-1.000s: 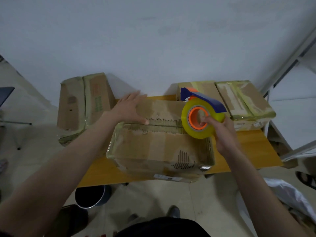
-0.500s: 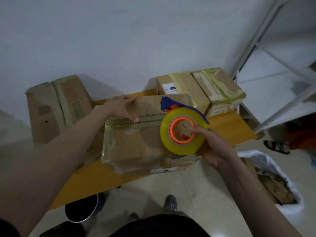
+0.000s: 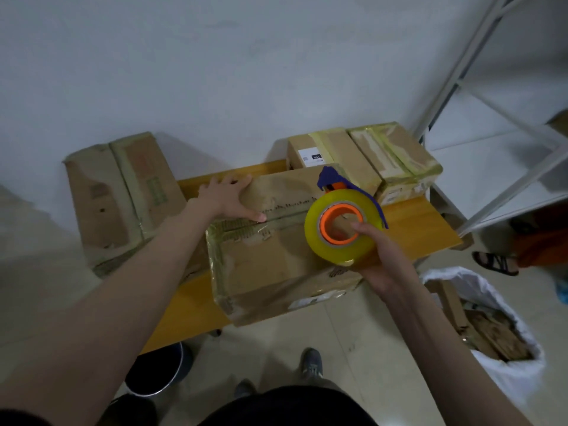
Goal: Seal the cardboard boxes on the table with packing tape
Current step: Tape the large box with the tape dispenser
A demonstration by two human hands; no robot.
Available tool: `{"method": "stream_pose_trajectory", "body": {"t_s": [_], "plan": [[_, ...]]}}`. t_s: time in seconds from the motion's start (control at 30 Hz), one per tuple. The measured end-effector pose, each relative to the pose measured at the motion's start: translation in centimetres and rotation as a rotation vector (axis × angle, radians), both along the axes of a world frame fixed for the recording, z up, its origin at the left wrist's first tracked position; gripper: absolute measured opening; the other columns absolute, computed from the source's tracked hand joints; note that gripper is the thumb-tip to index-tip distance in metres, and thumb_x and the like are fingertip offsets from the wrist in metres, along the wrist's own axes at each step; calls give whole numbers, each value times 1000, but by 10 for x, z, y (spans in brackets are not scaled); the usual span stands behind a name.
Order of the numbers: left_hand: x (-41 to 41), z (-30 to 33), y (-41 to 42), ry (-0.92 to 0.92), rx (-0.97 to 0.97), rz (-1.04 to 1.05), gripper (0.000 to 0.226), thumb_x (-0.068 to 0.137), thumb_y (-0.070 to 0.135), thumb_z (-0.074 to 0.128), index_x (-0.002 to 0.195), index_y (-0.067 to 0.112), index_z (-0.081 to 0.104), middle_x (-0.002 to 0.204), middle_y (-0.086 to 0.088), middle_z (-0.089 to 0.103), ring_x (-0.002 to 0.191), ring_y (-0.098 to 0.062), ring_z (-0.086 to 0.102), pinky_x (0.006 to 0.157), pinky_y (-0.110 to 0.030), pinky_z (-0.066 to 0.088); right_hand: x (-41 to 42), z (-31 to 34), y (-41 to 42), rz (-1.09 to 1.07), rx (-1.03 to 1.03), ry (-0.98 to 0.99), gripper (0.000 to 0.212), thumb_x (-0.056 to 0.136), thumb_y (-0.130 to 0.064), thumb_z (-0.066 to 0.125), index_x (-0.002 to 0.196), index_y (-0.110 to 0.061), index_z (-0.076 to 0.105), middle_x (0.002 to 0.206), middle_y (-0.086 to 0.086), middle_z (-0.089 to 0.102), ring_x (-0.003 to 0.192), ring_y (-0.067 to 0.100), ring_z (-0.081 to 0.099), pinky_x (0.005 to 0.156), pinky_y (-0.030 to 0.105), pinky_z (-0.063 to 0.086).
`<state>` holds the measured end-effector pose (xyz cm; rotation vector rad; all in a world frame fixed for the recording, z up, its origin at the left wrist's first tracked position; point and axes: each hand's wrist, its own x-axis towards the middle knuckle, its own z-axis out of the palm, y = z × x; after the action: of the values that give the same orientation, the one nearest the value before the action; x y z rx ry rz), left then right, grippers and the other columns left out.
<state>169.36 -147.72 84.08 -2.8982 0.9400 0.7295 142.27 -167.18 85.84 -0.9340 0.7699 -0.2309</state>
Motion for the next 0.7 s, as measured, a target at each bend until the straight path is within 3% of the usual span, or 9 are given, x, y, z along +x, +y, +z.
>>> {"method": "stream_pose_trajectory", "body": {"t_s": [0.2,0.37,0.47,0.6,0.7], "plan": [[-37,6,33,-120,119,7,115,65,99,35,157,45,-7,162,-14,17,144,-43,25,115,-54,22,8,-7,-9,-14,-69,15,81,58,-27,90,134,-14,64,124,13,72,114,33,69,76,42,61],[-59,3,64,-82,112,29,108,67,99,29,153,51,-14,159,-16,21,141,-43,31,111,-52,32,23,-2,-5,-32,-74,-4,52,72,-19,82,121,-7,70,115,16,75,109,33,71,75,40,59],[-68,1,77,-57,50,50,104,70,97,28,153,51,-14,155,-13,23,139,-40,33,105,-51,38,38,-1,-2,-91,-94,-14,48,80,-14,81,125,-5,67,113,15,75,105,31,73,74,39,60],[-78,5,84,-32,-24,71,100,76,92,36,155,48,-6,154,-11,27,137,-39,39,102,-47,40,57,-2,0,-140,-147,-54,53,78,-9,82,127,-6,64,113,12,76,101,25,74,71,35,61],[-82,0,92,-45,-126,76,89,78,87,44,151,43,15,140,-10,49,118,-35,57,93,-43,46,70,-5,-3,-145,-150,-69,66,73,-13,87,132,-5,60,117,13,74,104,27,73,73,36,61]]}}
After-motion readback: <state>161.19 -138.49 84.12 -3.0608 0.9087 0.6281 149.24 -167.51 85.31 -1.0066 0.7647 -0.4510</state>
